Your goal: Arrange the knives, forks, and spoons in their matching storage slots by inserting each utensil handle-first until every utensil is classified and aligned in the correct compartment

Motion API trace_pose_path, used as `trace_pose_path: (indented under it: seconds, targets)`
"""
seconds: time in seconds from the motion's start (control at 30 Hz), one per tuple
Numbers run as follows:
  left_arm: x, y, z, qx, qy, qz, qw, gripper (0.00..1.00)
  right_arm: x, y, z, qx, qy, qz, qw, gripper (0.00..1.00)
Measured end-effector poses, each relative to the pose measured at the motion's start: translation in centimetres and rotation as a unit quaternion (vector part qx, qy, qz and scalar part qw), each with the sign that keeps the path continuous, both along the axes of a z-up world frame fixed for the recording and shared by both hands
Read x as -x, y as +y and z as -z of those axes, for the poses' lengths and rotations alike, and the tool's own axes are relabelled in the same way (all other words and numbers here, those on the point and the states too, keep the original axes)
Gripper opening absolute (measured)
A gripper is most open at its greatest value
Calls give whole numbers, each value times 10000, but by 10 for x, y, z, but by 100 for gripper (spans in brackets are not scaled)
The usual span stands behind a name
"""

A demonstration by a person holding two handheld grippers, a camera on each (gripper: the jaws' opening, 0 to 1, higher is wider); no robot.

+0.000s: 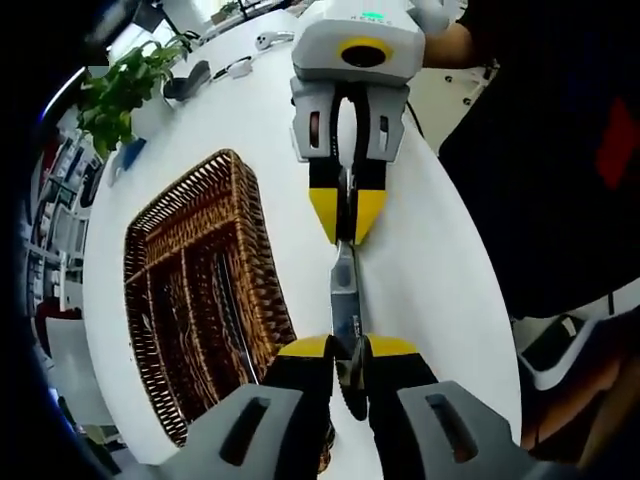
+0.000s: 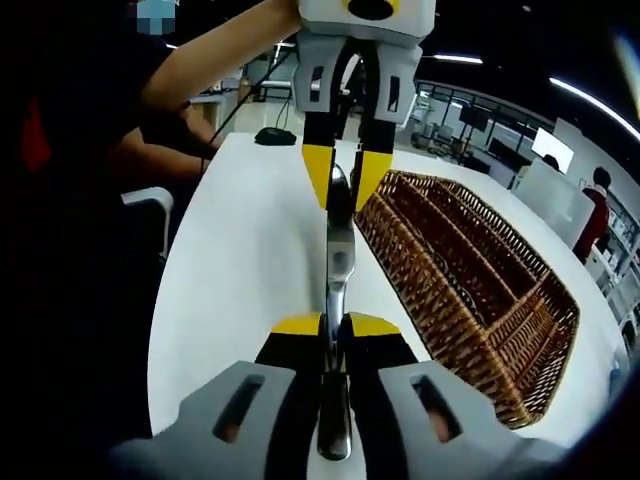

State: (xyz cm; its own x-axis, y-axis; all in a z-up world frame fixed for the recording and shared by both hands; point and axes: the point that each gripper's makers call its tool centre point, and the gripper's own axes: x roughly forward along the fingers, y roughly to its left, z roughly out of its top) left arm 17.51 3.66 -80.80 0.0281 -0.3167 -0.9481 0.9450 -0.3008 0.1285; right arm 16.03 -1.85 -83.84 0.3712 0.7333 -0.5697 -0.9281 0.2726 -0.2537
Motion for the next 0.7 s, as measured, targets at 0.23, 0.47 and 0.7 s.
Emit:
trace_pose_path:
  seconds: [0.23, 0.47, 0.7]
  targets:
    - [-5, 1, -9, 251, -135, -29, 9996, 11, -7, -1, -12, 144, -134, -41, 9998, 5]
    - [-14, 3, -19, 479, -300, -112, 9983, 11, -18, -1, -26, 366, -323, -171, 9987, 5]
    - [-24, 9, -27, 650, -475, -239, 9965, 11, -30, 4, -37, 559, -518, -343, 9965, 5]
